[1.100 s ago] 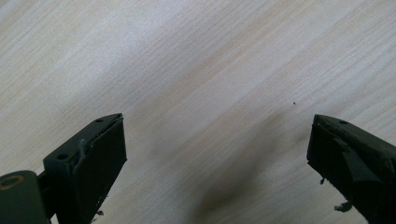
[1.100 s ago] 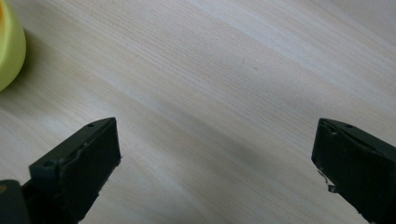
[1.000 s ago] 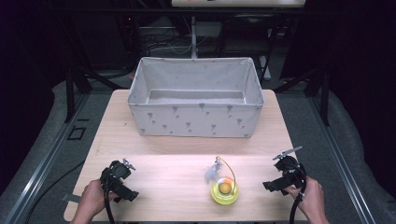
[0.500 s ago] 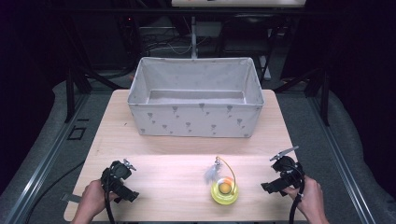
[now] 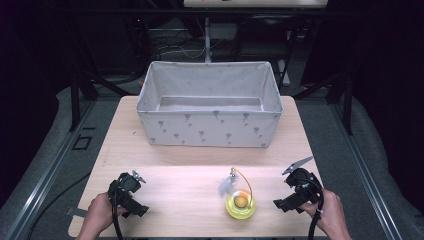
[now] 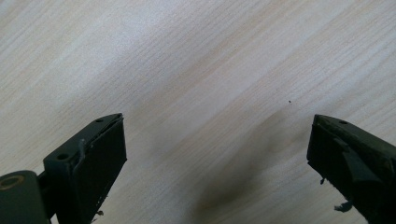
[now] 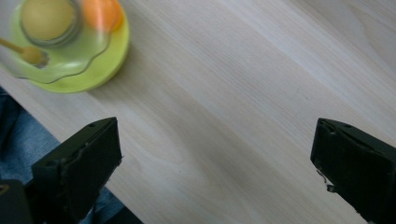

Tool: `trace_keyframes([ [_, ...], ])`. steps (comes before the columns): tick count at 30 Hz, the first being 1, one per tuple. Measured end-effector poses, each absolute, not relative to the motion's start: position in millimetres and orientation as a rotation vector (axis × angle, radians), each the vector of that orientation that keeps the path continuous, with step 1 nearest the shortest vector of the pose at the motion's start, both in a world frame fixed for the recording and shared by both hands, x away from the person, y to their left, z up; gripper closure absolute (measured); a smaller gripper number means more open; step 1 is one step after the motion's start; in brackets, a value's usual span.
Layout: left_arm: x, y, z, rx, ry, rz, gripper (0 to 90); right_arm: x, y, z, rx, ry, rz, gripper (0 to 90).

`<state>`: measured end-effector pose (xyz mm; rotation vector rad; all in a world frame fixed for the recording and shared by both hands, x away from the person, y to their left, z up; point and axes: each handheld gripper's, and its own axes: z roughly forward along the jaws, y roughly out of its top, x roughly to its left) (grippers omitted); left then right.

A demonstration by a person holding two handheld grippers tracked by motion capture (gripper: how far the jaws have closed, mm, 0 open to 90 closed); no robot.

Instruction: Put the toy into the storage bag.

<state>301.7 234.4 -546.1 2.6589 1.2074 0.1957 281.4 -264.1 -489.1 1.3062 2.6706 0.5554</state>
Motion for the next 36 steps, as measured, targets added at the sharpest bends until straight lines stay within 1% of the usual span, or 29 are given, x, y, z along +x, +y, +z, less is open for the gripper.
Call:
trace_keyframes([
  [16, 300, 235, -548, 2.657, 1.222, 0.195, 4.9, 270, -227, -466, 1.107, 2.795, 0.603, 4.7],
  [25, 300, 233, -549, 2.672, 1.216, 0.191, 4.9, 267, -202, -453, 0.999, 2.846, 0.621, 0.0],
  [36, 300, 234, -549, 2.677, 1.216, 0.186, 4.9, 274, -181, -439, 0.943, 2.873, 0.625, 0.0],
])
